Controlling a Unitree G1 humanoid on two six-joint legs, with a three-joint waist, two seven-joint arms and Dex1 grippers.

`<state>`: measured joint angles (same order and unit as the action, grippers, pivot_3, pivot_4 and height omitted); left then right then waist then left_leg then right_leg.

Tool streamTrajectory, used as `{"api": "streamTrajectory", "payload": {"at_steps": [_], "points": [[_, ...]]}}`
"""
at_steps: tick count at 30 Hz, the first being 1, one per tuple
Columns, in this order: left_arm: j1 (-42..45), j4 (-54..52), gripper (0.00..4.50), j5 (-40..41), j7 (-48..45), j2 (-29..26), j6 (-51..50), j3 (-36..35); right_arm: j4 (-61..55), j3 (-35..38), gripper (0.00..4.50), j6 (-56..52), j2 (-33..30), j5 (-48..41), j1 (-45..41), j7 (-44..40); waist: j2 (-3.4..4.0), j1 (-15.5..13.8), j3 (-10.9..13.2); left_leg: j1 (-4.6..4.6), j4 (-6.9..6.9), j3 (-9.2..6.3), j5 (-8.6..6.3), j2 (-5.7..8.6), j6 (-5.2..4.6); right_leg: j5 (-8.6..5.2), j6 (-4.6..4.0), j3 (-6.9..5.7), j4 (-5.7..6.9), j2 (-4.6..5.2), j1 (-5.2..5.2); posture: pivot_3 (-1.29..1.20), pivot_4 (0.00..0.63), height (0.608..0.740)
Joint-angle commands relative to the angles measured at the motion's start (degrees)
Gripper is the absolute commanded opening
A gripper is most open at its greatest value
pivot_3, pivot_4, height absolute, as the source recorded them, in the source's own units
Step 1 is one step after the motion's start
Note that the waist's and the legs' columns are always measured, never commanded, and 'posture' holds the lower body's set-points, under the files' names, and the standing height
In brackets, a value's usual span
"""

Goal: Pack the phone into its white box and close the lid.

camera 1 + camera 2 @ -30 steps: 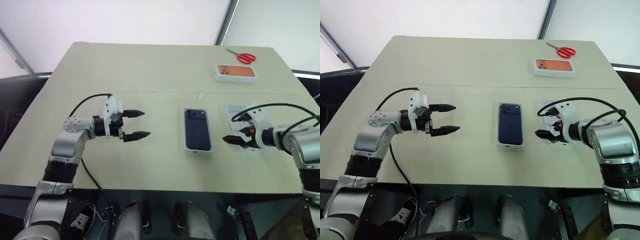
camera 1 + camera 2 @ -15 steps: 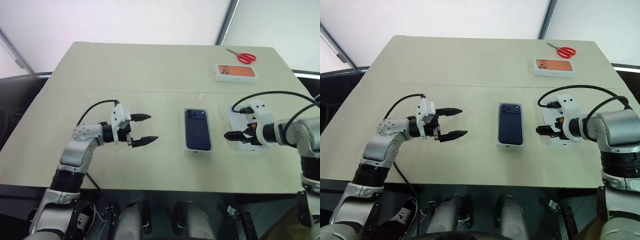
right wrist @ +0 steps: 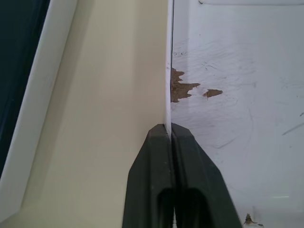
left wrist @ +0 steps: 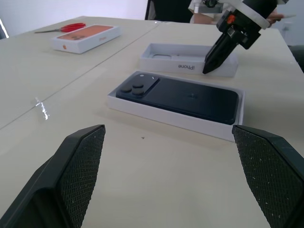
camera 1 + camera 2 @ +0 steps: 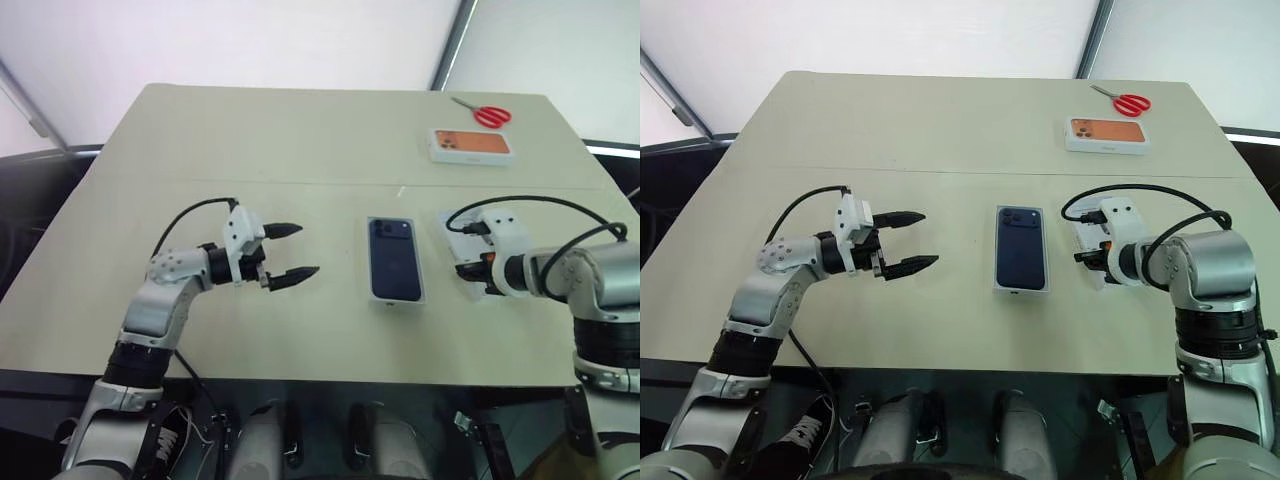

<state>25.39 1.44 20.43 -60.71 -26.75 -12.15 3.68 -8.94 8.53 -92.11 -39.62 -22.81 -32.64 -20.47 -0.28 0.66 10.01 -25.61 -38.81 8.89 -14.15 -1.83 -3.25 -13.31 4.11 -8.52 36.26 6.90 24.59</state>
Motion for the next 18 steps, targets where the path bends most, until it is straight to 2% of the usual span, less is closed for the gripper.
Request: {"api": "streamTrajectory", "payload": {"at_steps": [1, 2, 4, 6, 9, 12, 14, 15, 18], "points": [[1.5, -0.7, 4.5, 0.7, 0.6, 0.1, -0.3, -0.6, 0.5, 2.5, 0.03, -0.4, 1.5, 0.9, -0.2, 2.6, 0.0, 0.0, 0.0, 0.0, 0.0, 0.0, 0.0, 0.0, 0.0, 0.0, 0.0, 0.0, -0.01, 0.0, 0.0, 0.0, 0.15, 0.738], [1.6, -0.4, 4.5, 0.6, 0.7, 0.1, -0.2, -0.6, 1.0, 3.2, 0.03, -0.4, 2.2, 1.3, -1.0, 3.2, 0.0, 0.0, 0.0, 0.0, 0.0, 0.0, 0.0, 0.0, -0.01, 0.0, 0.0, 0.01, -0.01, 0.0, -0.01, 0.0, 0.15, 0.738], [1.5, -0.2, 4.5, 1.2, 1.0, 0.3, -1.1, -0.8, 3.8, 11.1, 0.03, -0.4, 8.7, -0.6, -6.5, 5.2, -0.01, 0.2, 0.0, 0.01, 0.0, 0.0, 0.0, 0.0, 0.0, 0.0, 0.0, 0.02, -0.02, -0.01, -0.01, 0.0, 0.15, 0.738], [1.5, -0.2, 4.5, 1.0, 1.4, 0.4, -0.9, -0.8, 3.5, 15.3, 0.03, 0.5, 12.7, -0.9, -11.6, 5.5, 0.24, 0.3, 0.1, 0.0, 0.01, 0.1, 0.01, -0.02, 0.01, 0.01, 0.01, 0.09, 0.0, -0.07, 0.07, 0.0, 0.15, 0.738], [2.1, 0.1, 4.5, 0.8, 3.0, 0.7, -1.8, -1.4, 5.2, 21.6, 0.03, 4.8, 16.3, -2.4, -17.3, 5.1, 0.36, 0.1, 0.2, -0.07, 0.06, 0.18, 0.06, -0.03, 0.06, 0.01, 0.01, 0.2, 0.17, -0.12, 0.25, 0.0, 0.15, 0.738], [2.5, 0.5, 4.5, 0.6, 4.0, 0.7, -2.2, -1.7, 7.0, 33.4, 0.03, 0.5, 23.8, -5.4, -24.1, 6.1, 0.36, -0.1, 0.2, -0.12, 0.1, 0.21, 0.08, 0.0, 0.07, 0.0, 0.03, 0.17, 0.19, -0.18, 0.29, 0.0, 0.15, 0.738], [2.6, 0.7, 4.5, 0.6, 4.7, 0.7, -2.3, -1.9, 4.3, 34.0, 0.03, 0.3, 26.0, -6.7, -24.1, 5.5, 0.34, 0.0, 0.2, -0.11, 0.08, 0.23, 0.07, 0.01, 0.06, 0.0, 0.03, 0.13, 0.17, -0.18, 0.25, 0.0, 0.15, 0.738], [3.0, 1.1, 4.5, 0.4, 5.7, 1.1, -2.4, -2.0, 3.8, 36.8, 0.03, 0.1, 29.2, -11.2, -23.3, 6.4, 0.35, 0.0, 0.2, -0.11, 0.07, 0.23, 0.07, 0.02, 0.05, 0.01, 0.03, 0.13, 0.17, -0.17, 0.24, 0.0, 0.15, 0.738], [4.1, 2.0, 4.5, -0.1, 9.3, 2.7, -2.5, -2.4, -0.5, 36.6, 0.03, -0.4, 35.9, -25.5, -15.2, 8.4, 0.34, 0.1, 0.2, -0.08, 0.1, 0.19, 0.06, 0.01, 0.04, 0.01, 0.03, 0.14, 0.17, -0.17, 0.21, 0.0, 0.15, 0.738]]}}
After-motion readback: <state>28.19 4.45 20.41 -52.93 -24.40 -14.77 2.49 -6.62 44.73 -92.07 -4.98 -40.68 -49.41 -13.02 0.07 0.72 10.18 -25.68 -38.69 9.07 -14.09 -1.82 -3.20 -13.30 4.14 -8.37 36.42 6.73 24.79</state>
